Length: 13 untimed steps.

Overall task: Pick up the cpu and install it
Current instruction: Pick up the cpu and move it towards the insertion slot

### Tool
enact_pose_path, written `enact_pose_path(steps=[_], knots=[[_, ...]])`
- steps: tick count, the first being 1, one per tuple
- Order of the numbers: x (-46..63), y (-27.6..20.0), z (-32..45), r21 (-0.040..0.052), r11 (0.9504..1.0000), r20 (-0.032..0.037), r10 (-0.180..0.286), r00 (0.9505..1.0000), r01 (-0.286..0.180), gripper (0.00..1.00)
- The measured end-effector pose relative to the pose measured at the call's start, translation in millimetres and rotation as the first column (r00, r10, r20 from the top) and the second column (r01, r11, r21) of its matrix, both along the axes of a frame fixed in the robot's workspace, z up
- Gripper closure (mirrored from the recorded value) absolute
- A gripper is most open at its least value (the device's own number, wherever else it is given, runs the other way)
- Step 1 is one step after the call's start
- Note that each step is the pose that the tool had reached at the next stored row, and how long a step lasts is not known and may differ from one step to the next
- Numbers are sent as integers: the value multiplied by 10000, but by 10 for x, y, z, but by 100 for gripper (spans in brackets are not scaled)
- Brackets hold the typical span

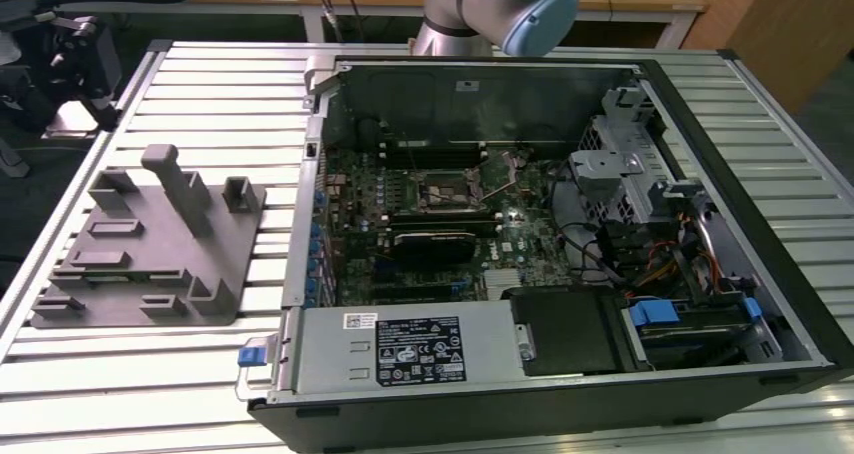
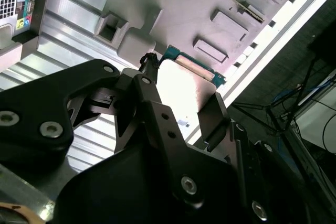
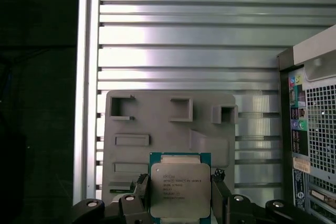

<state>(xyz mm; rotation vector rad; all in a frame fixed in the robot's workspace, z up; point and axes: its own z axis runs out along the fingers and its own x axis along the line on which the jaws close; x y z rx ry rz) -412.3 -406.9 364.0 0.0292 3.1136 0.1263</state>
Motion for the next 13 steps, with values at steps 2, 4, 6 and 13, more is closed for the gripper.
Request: enact_pose_path(steps=[2,4,6,13], knots=[[14,1,0,0,10000,0,0,10000,0,45],[27,1,0,0,10000,0,0,10000,0,45],[41,2,0,0,10000,0,0,10000,0,45],[85,6,0,0,10000,0,0,10000,0,45]])
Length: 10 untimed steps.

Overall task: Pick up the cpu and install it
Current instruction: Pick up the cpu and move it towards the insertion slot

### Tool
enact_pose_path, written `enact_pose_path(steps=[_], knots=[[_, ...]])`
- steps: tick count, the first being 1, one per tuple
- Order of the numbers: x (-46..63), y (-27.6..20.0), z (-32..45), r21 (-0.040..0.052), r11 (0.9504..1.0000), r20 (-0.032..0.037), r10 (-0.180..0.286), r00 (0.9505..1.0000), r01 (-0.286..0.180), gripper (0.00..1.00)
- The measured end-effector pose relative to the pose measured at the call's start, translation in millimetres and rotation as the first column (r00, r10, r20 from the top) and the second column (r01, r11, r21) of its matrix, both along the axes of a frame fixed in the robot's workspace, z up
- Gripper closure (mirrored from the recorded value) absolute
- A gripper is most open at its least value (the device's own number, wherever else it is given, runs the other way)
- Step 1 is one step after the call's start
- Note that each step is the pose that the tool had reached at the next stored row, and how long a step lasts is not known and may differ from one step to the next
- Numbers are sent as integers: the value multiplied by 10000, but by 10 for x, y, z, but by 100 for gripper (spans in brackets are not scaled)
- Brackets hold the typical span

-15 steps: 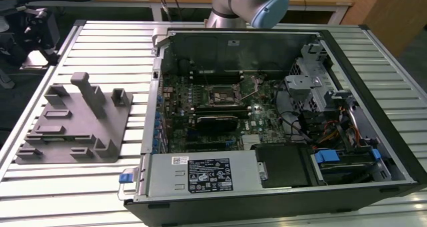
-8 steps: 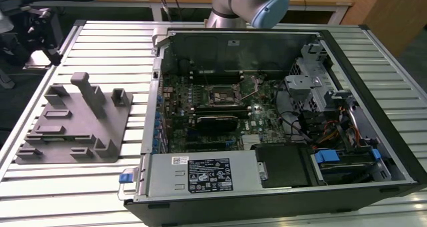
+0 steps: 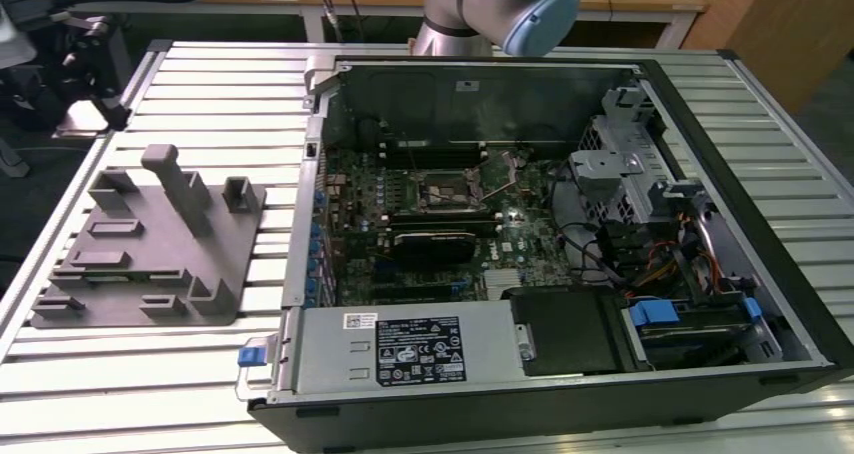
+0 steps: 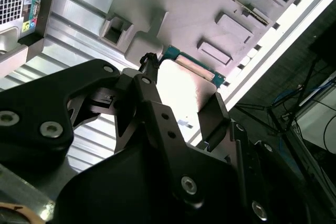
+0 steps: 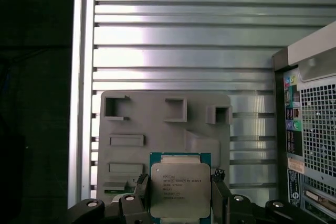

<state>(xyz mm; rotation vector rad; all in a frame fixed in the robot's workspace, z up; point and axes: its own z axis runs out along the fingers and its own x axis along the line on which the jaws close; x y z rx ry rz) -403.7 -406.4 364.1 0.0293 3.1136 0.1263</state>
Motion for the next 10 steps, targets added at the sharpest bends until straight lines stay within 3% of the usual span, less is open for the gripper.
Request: enact_pose_path(steps=[10], knots=[[45,9,0,0,10000,0,0,10000,0,45]])
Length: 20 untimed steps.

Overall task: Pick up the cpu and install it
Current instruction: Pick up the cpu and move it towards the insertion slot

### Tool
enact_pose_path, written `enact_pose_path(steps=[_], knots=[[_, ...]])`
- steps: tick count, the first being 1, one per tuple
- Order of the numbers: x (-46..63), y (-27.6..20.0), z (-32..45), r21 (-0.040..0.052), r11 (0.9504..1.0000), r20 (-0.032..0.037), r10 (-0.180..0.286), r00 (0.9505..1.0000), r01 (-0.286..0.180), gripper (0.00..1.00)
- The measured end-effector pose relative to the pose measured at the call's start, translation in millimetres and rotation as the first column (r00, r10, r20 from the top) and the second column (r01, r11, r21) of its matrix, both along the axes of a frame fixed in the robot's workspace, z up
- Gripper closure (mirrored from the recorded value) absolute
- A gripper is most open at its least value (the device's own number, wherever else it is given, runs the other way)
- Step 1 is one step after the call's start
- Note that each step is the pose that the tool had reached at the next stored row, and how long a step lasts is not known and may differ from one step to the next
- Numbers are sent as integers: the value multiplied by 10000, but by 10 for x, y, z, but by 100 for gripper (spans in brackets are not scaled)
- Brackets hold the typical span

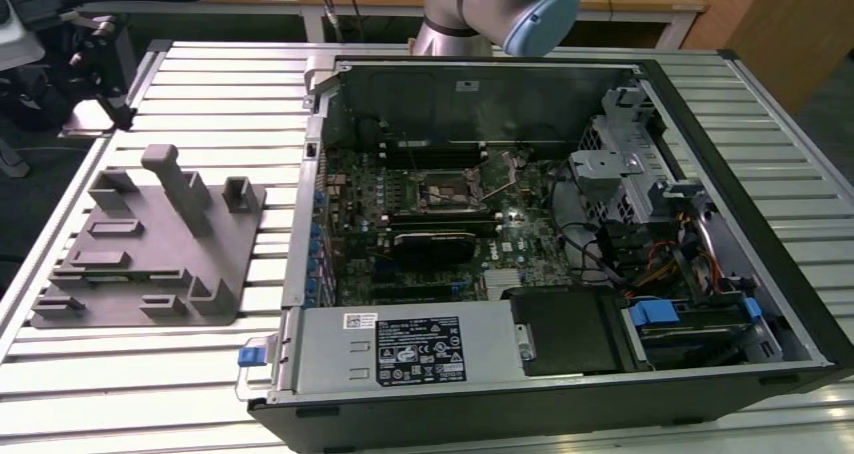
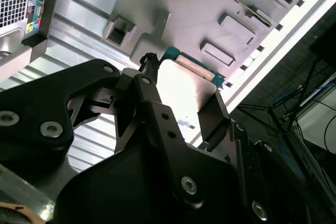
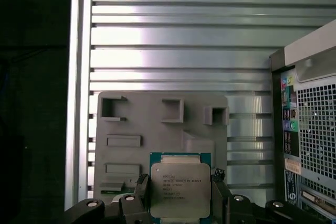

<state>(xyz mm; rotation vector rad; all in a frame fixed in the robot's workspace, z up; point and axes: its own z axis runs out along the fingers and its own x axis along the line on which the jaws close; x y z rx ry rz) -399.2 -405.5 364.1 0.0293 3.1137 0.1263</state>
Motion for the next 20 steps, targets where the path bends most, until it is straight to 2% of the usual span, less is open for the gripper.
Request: enact_pose_path(steps=[20], knots=[[67,22,0,1,10000,1,0,10000,0,45]])
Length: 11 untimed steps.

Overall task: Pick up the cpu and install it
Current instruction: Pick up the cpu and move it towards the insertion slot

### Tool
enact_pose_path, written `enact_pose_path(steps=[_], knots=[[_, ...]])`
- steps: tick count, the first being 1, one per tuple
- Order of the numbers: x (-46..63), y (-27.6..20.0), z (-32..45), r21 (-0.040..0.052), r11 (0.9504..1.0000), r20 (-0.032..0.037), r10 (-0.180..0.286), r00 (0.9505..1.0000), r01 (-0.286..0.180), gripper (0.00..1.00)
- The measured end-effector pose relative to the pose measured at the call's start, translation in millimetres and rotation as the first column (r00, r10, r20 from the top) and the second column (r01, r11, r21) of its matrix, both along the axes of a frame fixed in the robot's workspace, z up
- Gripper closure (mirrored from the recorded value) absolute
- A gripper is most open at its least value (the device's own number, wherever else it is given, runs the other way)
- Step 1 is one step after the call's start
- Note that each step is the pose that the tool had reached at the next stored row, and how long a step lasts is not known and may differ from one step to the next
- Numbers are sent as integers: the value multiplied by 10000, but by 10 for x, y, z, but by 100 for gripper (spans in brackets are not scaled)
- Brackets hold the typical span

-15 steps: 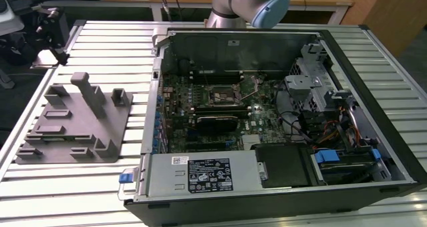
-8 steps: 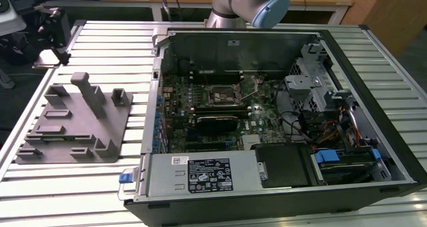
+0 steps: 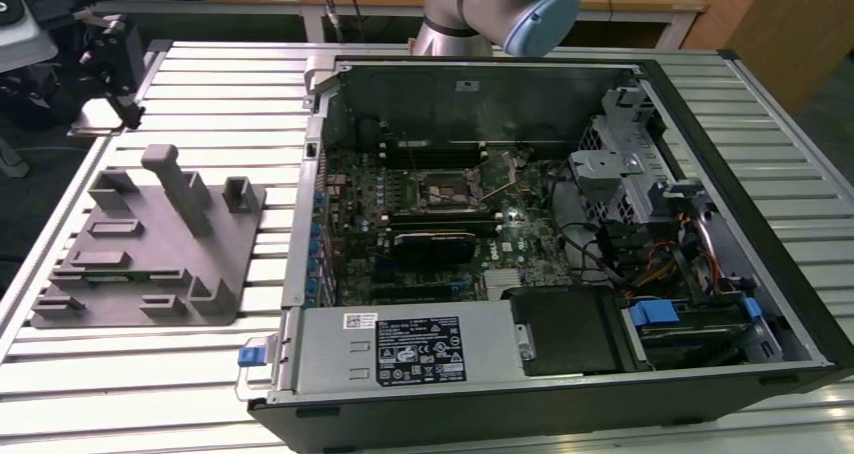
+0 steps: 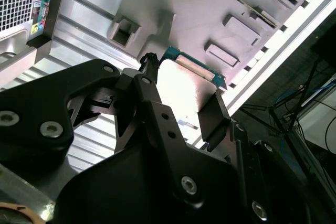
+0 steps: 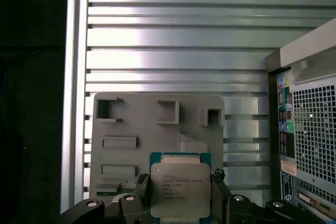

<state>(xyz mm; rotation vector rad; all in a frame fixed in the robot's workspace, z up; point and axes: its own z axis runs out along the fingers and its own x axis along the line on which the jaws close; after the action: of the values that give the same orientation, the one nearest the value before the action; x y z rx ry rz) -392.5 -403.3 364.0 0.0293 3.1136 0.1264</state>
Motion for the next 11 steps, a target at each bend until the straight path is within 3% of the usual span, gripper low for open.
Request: enact_pose_path(steps=[11], knots=[[30,13,0,0,10000,0,0,10000,0,45]])
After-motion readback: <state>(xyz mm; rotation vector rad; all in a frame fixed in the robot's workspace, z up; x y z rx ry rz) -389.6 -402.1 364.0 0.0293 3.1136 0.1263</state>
